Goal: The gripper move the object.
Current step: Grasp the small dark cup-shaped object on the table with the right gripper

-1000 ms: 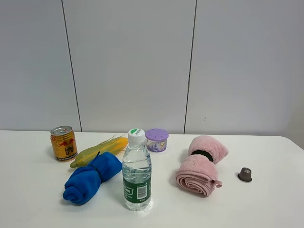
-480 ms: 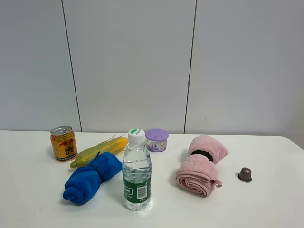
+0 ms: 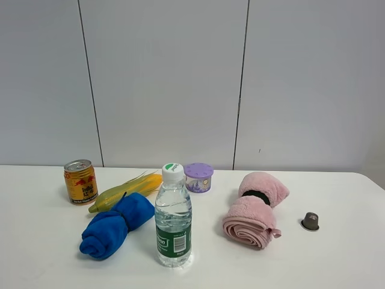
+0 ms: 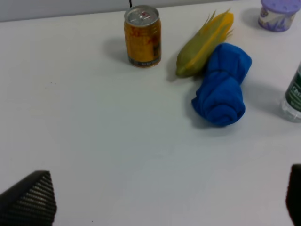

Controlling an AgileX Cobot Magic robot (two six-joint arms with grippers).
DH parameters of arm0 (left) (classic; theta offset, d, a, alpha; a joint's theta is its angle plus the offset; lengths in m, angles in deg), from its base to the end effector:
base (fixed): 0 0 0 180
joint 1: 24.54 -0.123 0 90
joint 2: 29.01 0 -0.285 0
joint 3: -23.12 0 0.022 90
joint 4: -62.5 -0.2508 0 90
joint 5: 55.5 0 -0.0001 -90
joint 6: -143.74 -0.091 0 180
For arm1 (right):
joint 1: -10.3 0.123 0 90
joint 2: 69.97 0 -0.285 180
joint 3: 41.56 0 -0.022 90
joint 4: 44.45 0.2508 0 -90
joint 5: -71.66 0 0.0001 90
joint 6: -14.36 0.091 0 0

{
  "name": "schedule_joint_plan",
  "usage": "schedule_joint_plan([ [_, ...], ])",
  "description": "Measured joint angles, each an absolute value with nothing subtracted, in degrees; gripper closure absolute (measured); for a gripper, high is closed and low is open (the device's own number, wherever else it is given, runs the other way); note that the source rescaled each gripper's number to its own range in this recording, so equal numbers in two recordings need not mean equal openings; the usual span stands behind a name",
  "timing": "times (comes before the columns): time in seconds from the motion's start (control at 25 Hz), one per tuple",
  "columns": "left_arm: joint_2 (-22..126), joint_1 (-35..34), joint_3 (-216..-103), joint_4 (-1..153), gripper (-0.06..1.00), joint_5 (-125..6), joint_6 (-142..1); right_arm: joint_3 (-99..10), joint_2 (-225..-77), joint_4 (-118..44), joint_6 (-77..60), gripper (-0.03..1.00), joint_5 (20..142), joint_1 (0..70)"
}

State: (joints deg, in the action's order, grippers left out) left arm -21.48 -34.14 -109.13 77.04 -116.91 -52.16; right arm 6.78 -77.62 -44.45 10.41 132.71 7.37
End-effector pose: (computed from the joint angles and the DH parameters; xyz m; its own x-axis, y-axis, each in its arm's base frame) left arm -0.0057 -0.0213 0.2824 -0.4205 0.0806 -0.9037 0.0985 0.9942 0.0429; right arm -0.0059 0.0003 0.2780 -0.4565 -0.0456 -0.8886 0.0197 0.9979 -0.0614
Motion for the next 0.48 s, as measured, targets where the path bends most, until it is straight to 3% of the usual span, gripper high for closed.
schedule_joint_plan([
  [0.48,-21.5,-34.1,-109.1,77.1,-0.06,-116.9,-52.2,6.8,-100.5,-45.1,13.8,-0.01,132.7,7.4],
])
